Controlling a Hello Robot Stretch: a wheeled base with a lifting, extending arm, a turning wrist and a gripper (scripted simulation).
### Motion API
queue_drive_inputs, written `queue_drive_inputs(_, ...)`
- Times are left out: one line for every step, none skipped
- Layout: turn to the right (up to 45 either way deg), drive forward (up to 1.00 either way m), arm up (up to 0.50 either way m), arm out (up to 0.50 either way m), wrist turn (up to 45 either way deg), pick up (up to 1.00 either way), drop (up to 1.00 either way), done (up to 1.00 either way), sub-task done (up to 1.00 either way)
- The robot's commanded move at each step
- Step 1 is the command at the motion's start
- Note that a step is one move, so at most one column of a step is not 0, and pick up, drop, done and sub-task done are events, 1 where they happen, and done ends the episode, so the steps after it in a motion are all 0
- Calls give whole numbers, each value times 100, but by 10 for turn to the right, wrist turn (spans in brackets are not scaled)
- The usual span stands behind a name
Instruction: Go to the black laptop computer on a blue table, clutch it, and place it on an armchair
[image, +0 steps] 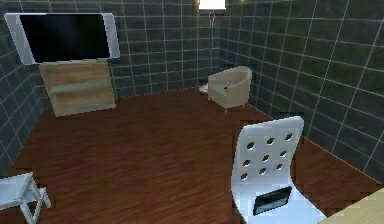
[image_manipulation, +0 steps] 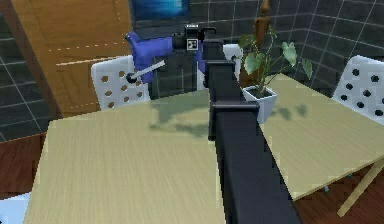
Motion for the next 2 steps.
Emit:
queue_drive_inputs(0,0,0,0,-450,0,0,0,0)
queue_drive_inputs(0,0,0,0,-330,0,0,0,0)
